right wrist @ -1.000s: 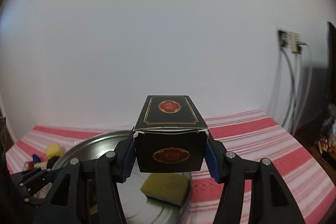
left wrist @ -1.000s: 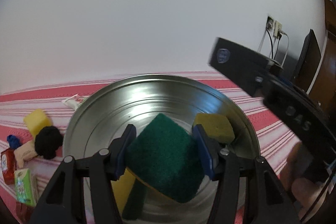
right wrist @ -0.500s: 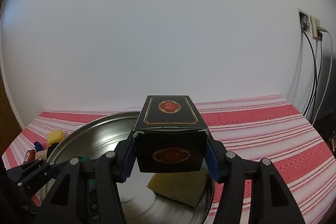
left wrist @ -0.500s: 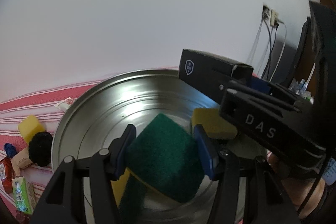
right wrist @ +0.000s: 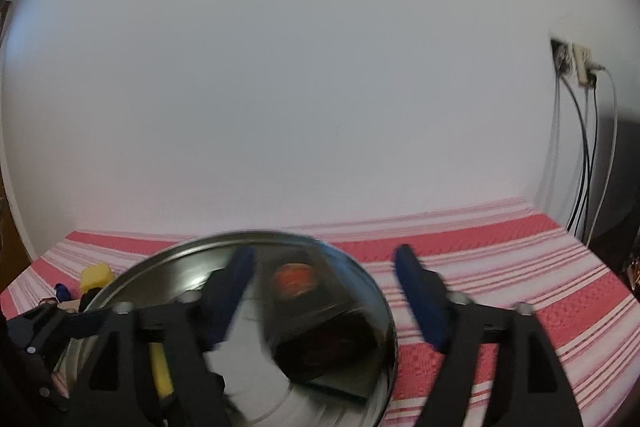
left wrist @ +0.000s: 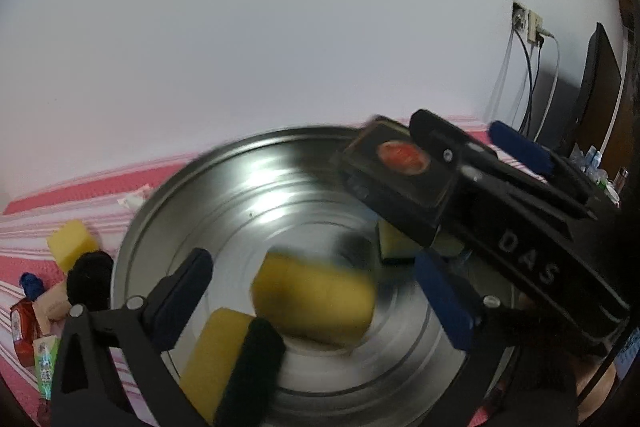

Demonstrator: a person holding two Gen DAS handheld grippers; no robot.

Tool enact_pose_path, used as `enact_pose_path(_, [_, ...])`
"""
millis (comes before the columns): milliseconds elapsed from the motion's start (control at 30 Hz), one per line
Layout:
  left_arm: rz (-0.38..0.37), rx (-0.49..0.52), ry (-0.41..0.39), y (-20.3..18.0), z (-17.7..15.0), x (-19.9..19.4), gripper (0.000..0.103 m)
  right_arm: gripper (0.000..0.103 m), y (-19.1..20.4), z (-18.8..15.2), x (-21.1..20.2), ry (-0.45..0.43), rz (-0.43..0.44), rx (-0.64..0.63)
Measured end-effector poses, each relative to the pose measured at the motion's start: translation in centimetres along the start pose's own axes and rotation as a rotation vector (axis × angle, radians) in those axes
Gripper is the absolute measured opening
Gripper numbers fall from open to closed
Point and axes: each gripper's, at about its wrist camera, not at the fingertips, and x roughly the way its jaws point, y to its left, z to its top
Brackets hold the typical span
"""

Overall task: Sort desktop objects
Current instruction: 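Carry the sponge and black box over the tin bowl and release both, then withdraw both open tools from the tin bowl back toward the remaining items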

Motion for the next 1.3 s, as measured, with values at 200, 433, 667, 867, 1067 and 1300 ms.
enact_pose_path(200, [0.019, 0.034, -0.020, 0.0, -0.4, -0.3, 0.102, 0.087, -0.1, 0.1, -2.9, -0.110, -0.097, 0.004])
enact_pose_path(433, [0.108, -0.026, -0.133, 2.2, -0.7, -1.9, 0.102, 0.099, -0.6, -0.7, -7.1, -0.250, -0.199, 0.041])
enact_pose_path(667, [0.198, -0.065, -0.191, 3.4, -1.0, -2.0, 0.102, 0.099, -0.6, -1.3, -9.4, -0.249, -0.184, 0.132])
enact_pose_path(867, [0.242, -0.062, -0.252, 4.0, -2.1, -2.7, 0.102, 0.099, 0.9, -1.5, -10.2, -0.271, -0.172, 0.172])
enact_pose_path(1067, [0.255, -0.118, -0.286, 5.0, -2.6, -3.0, 0.102, 0.099, 3.3, -1.4, -9.3, -0.253, -0.118, 0.152])
enact_pose_path(1300, [0.255, -0.146, -0.352, 5.6, -3.5, -4.5, 0.102, 0.099, 5.1, -1.5, -10.1, -0.335, -0.142, 0.132])
